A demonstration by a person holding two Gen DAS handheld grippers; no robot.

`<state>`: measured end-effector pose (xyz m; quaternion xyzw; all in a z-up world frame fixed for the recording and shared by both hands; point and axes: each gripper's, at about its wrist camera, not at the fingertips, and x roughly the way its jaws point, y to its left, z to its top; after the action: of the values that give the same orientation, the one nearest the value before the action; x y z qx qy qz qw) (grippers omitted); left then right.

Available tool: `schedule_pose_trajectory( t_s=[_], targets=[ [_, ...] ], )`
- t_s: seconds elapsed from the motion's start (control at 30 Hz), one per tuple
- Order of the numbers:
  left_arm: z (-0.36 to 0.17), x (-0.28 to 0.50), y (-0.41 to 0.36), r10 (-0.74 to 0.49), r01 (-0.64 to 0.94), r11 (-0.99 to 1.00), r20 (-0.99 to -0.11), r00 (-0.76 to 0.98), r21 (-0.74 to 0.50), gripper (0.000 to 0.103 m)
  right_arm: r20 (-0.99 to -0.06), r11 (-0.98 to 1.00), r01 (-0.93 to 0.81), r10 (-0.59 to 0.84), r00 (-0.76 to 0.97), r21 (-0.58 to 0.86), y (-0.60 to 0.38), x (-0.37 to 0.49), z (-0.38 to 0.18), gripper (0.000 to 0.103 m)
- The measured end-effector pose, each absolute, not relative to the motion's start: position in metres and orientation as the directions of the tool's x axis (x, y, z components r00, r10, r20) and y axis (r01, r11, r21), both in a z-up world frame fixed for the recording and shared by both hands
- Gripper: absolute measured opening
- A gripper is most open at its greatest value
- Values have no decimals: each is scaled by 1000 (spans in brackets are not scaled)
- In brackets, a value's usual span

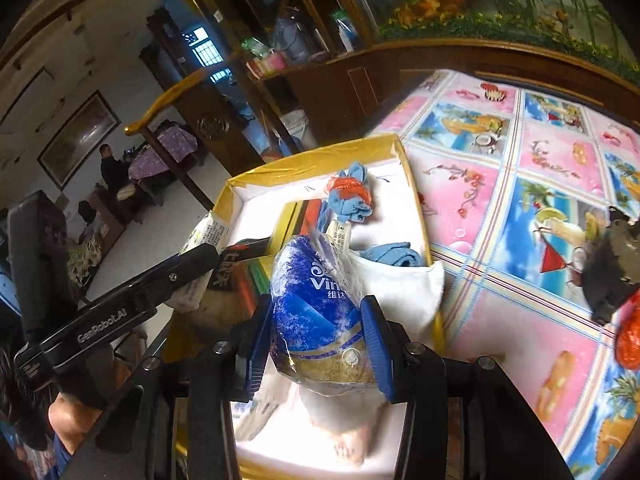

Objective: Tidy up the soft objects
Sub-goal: 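Carry the tissue pack and Vinda bag into the box and open both tools, then grasp the orange plastic bag with the left tool while the right grasps the brown knitted bundle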

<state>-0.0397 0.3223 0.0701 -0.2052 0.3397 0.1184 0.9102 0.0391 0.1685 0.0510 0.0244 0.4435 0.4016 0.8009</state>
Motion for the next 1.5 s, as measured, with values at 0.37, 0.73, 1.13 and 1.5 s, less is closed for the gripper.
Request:
schedule_pose_trajectory(
  t_s=[0.37,0.73,1.13,1.5],
  targets=[
    [56,-26,346,58,-378,869,-693,719,-320,59,-716,691,-599,647,262,405,205,57,34,54],
    [81,-52,326,51,-347,870,-638,769,-349,73,-620,670,-632,698,358,390,152,32,71,68],
    [93,-65,210,-122,-135,923,-605,787,-361,74,-636,841,-444,529,562,309,-13,41,66,68],
    [40,-78,72,-249,121,966,-680,690,-230,74,-600,792,-275,598,531,546,-99,123,23,68]
  ],
)
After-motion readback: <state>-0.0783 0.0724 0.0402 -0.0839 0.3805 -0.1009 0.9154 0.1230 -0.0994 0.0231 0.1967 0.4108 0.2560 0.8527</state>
